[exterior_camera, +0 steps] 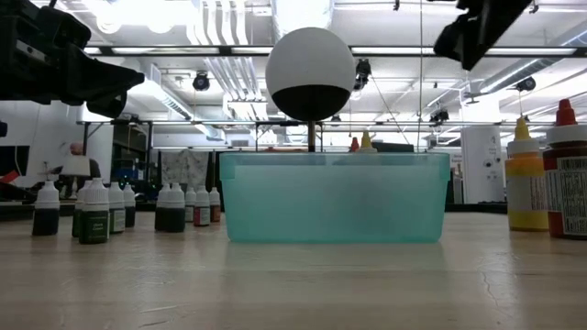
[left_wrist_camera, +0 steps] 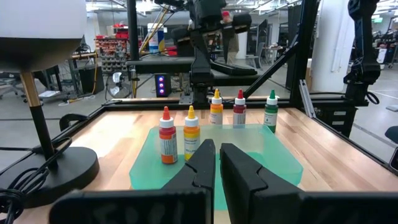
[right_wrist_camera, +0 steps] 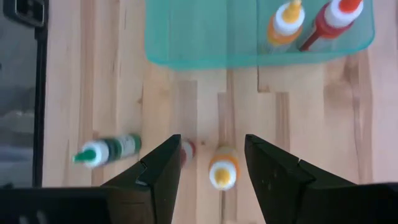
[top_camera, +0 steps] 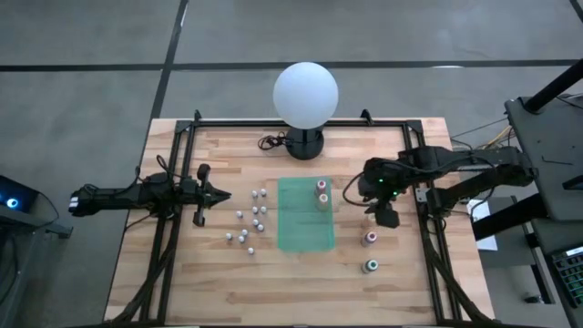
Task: Pick & Place food coloring
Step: Put the large yellow food coloring bottle into the green bin
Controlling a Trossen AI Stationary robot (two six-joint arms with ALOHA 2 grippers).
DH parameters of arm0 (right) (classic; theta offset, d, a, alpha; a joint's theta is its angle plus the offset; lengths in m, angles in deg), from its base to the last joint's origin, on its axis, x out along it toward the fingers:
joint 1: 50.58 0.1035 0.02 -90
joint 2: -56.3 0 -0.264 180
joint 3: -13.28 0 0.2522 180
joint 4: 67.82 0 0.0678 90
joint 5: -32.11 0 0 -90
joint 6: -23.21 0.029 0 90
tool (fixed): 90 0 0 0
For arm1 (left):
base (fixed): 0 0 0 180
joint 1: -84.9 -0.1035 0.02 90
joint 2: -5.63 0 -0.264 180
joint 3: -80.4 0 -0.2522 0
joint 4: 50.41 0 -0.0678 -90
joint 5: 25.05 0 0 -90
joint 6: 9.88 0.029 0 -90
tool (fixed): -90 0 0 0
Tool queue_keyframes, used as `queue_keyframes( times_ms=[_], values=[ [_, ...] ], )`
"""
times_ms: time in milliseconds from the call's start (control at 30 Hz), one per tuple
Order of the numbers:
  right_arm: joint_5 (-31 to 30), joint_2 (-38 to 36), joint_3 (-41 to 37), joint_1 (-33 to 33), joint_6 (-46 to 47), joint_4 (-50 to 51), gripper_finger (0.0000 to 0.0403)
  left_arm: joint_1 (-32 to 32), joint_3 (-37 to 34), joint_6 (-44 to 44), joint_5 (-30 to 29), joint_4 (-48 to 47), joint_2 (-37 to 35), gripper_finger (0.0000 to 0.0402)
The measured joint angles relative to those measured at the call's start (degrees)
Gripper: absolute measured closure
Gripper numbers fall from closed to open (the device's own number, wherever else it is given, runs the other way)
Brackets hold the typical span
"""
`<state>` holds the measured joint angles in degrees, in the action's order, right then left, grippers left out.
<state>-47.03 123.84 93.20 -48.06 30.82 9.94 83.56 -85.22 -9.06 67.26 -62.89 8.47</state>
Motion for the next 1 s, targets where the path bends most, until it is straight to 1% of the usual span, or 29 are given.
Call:
queue_keyframes(
  times_ms=[167, 433, 567, 767, 1000],
  values=[
    [0.2, -2.0, -0.2, 0.1, -3.8, 3.2, 0.0236, 0.0, 0.0, 0.0, 0.0, 0.0, 0.0, 0.0401],
    [0.2, -2.7, -0.5, 0.6, -15.8, 4.9, 0.0236, 0.0, 0.0, 0.0, 0.0, 0.0, 0.0, 0.0401],
    [0.1, -2.7, -1.1, 0.6, -18.4, 4.8, 0.0236, 0.0, 0.0, 0.0, 0.0, 0.0, 0.0, 0.0401],
    [0.1, -2.7, -2.5, 0.7, -19.8, 4.8, 0.0236, 0.0, 0.0, 0.0, 0.0, 0.0, 0.0, 0.0401],
    [-0.5, -2.6, -3.9, 2.6, -23.6, 4.8, 0.0236, 0.0, 0.0, 0.0, 0.0, 0.0, 0.0, 0.0401]
  ],
)
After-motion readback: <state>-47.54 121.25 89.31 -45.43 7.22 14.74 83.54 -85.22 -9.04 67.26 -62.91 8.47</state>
